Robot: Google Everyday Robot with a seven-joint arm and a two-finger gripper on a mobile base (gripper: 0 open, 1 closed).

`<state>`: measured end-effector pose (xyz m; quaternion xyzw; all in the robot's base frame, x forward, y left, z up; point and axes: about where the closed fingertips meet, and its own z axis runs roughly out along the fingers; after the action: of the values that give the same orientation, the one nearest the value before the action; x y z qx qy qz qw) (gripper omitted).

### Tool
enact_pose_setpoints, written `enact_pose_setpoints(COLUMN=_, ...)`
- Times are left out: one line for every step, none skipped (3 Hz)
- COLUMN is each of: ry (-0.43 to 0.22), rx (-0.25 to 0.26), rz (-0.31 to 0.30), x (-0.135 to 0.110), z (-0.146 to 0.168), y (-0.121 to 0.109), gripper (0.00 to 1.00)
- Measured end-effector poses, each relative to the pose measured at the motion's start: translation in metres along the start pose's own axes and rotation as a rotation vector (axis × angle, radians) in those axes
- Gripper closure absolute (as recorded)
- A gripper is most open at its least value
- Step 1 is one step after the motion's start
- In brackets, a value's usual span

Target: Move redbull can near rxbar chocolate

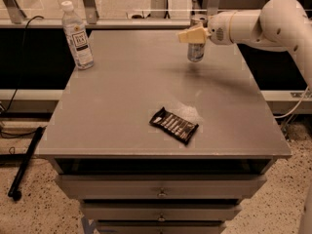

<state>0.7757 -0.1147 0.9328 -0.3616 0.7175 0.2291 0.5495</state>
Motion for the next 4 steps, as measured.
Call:
enact_pose_setpoints(ry=0.000, rx=-0.004, rz=0.001, x=0.000, z=0.003, y=0.001, gripper=1.00)
enact_pose_setpoints(ry=0.000, rx=-0.004, rz=0.001, x=0.001, z=0.003, y=0.002, gripper=1.00)
enact_pose_setpoints(ry=-0.022, rx=-0.042, rz=0.016, x=0.002, z=0.005, y=0.015, gripper=1.00)
enact_pose_setpoints(ry=-0.079, rx=-0.077, rz=0.030, x=-0.004, z=-0.015, y=0.046, gripper=1.00)
